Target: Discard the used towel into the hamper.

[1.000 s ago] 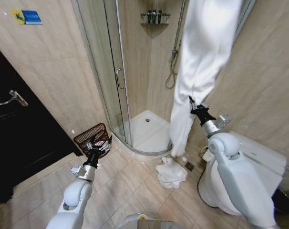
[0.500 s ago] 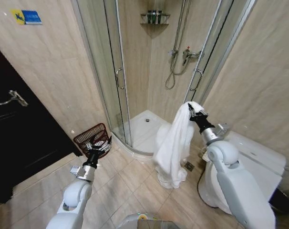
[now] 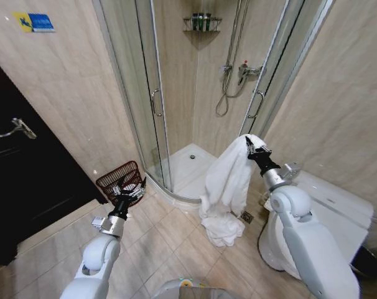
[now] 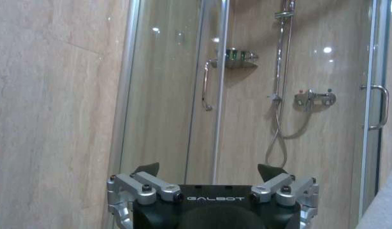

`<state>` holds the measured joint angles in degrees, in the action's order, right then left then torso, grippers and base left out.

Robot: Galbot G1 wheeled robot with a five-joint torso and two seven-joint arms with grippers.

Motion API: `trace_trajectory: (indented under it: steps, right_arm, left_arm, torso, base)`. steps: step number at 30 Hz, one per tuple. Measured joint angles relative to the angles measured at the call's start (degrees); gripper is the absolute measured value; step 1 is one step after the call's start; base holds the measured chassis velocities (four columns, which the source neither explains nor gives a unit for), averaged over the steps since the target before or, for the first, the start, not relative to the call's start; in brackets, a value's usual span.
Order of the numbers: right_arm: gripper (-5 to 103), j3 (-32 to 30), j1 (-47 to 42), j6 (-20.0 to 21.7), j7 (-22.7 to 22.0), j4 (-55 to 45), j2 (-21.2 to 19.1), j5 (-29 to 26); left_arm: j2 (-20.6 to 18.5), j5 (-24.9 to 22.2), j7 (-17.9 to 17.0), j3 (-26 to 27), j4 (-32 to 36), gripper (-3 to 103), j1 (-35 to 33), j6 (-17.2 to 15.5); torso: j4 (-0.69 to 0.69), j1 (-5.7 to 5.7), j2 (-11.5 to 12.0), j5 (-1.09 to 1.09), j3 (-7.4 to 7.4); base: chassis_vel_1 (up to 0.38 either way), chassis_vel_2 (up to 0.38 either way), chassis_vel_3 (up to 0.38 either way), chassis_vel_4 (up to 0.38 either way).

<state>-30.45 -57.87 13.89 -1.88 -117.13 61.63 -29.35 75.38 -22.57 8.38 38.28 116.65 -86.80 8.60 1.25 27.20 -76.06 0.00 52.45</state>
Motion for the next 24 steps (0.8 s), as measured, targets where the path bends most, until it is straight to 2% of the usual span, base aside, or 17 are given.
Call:
trace_trajectory:
  steps: [18,24]
  right_arm:
    - [4,-1.6,-1.3,0.2,-0.6,-2.7,-0.9,-0.4]
    - [4,-1.7,-1.8,0.3,-0.8,-3.2,0.0,-0.2]
  left_arm:
    - [-0.3,-0.6,-0.1,0.3,0.4,100,-0.1,0.1]
    - [-0.8,-0.7,-0.3,0.1,1.0,100,-0.4,0.0]
  torso:
    - [0.0,0.0,0.0,0.0,0.0]
    - [0.0,0.0,0.0,0.0,0.0]
  base:
    - [0.0,0.0,0.0,0.0]
    - [0.0,0.0,0.0,0.0]
